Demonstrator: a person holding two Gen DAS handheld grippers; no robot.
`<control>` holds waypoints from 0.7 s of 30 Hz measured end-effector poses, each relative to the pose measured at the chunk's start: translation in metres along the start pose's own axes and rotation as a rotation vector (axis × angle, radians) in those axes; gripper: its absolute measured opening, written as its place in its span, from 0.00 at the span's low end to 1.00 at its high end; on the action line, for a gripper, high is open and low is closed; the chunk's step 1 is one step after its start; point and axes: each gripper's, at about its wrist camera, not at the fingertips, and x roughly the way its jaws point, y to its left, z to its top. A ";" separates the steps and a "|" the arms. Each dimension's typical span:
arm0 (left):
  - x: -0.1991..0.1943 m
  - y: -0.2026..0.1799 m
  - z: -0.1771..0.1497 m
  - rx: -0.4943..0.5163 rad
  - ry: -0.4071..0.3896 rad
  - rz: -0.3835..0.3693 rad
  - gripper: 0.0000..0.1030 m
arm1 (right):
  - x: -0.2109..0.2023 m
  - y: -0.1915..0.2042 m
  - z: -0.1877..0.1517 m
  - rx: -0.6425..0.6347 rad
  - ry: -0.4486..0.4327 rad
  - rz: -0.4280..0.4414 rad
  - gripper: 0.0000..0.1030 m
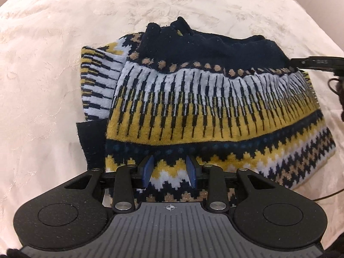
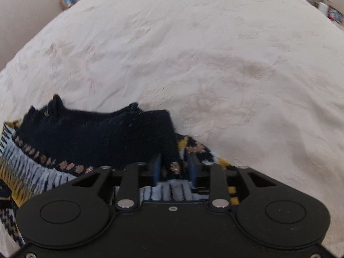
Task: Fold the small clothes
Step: 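Lay the folded hem on the collar and open both grippers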
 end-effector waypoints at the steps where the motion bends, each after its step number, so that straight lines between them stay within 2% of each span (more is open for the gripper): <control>1: -0.003 -0.002 0.001 -0.008 -0.008 -0.003 0.32 | -0.006 -0.003 -0.003 0.019 -0.013 0.004 0.46; 5: -0.010 -0.015 0.003 -0.037 -0.044 -0.054 0.36 | -0.031 -0.008 -0.017 0.071 -0.048 0.040 0.59; 6: -0.011 -0.020 0.003 -0.035 -0.047 -0.061 0.40 | -0.036 -0.007 -0.021 0.079 -0.048 0.048 0.61; 8: -0.012 -0.032 0.002 -0.016 -0.056 -0.082 0.42 | -0.044 -0.004 -0.031 0.105 -0.038 0.073 0.63; 10: -0.010 -0.044 0.000 0.006 -0.051 -0.096 0.43 | -0.052 0.000 -0.042 0.126 -0.031 0.084 0.72; 15: -0.006 -0.064 -0.006 0.033 -0.047 -0.088 0.43 | -0.067 0.010 -0.069 0.138 -0.003 0.089 0.72; 21: 0.017 -0.068 -0.008 0.050 0.009 0.006 0.44 | -0.082 0.011 -0.095 0.178 0.022 0.082 0.73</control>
